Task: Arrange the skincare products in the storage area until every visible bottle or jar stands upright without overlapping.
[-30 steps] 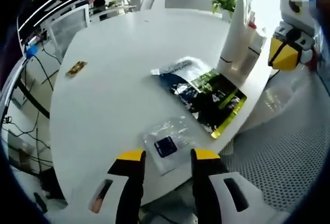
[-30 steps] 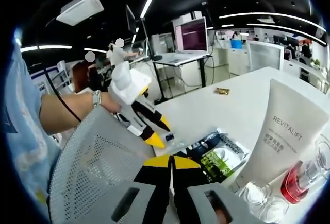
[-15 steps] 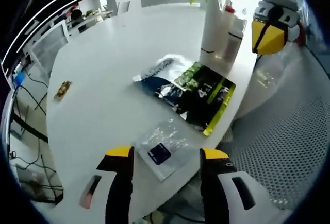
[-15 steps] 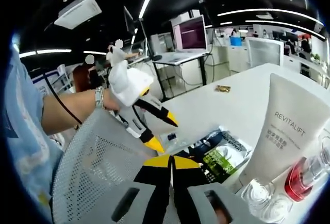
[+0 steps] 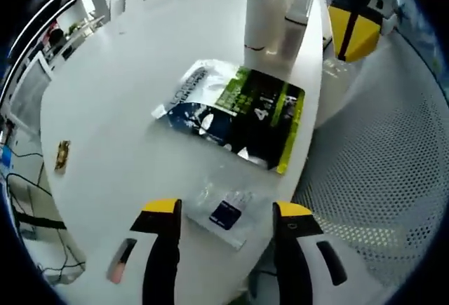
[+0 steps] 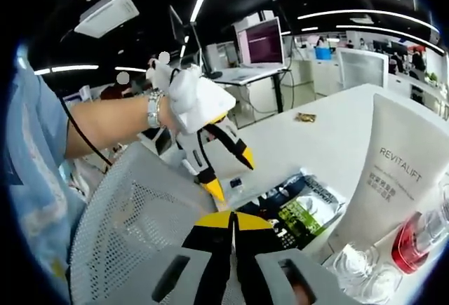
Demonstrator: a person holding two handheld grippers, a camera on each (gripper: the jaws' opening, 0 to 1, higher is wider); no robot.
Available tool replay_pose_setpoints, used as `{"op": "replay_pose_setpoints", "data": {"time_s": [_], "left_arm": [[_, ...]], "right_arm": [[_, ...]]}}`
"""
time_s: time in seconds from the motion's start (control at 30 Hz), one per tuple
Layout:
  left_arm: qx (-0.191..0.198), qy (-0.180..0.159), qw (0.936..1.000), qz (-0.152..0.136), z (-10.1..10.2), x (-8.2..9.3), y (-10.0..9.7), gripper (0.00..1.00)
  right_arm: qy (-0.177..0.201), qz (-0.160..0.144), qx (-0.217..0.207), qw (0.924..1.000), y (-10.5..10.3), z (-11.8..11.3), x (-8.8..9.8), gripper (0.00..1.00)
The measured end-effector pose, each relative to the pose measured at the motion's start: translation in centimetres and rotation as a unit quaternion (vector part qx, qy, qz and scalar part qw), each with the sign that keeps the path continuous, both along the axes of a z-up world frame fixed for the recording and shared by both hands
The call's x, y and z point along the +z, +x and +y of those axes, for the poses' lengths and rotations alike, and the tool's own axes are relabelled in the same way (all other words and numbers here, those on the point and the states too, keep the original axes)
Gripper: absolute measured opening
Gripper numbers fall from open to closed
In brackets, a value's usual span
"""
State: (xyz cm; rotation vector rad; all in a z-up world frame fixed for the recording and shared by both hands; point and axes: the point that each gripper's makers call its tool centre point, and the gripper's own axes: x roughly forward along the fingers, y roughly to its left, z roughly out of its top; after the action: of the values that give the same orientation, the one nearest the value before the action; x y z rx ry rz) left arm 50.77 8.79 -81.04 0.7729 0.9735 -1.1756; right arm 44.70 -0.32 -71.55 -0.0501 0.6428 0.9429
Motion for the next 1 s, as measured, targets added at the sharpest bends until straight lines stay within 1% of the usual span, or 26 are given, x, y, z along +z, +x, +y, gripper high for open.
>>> {"op": "replay_pose_setpoints", "data": {"time_s": [0.03, 0.13, 0.53, 0.7, 0.83, 0.9, 1.0], "left_arm": [[-0.003, 0.003, 1.0000, 0.005, 0.03, -0.12, -0.18, 0.50], [-0.007, 0.001, 1.0000, 0.006, -0.08, -0.26, -0.32, 0.50], [0.029, -0.015, 0.9994, -0.002, -0.16, -0.15, -0.26, 0.47], [0.034, -0.020, 0.9992, -0.004, -0.16, -0.12, -0.40, 0.45], [0.037, -0.020, 0.9991, -0.002, -0.12, -0.12, -0.39, 0.45], [0.038, -0.012, 0.9992, 0.000, -0.03, -0.11, -0.50, 0.46], [0.037, -0.015, 0.9992, 0.004, -0.27, 0.20, -0.73, 0.47]], "right_arm": [[0.000, 0.000, 0.000, 1.0000, 0.01, -0.03, -0.01, 0.00], [0.001, 0.001, -0.004, 1.0000, 0.14, -0.15, 0.01, 0.00], [0.001, 0.002, -0.008, 1.0000, 0.27, -0.20, 0.02, 0.00], [-0.001, 0.001, -0.006, 1.0000, 0.19, -0.13, -0.03, 0.00], [-0.003, -0.001, -0.005, 1.0000, 0.15, -0.12, -0.05, 0.00], [-0.003, 0.000, -0.005, 1.0000, 0.14, -0.13, -0.06, 0.00], [-0.003, 0.000, -0.004, 1.0000, 0.09, -0.14, -0.10, 0.00]]}}
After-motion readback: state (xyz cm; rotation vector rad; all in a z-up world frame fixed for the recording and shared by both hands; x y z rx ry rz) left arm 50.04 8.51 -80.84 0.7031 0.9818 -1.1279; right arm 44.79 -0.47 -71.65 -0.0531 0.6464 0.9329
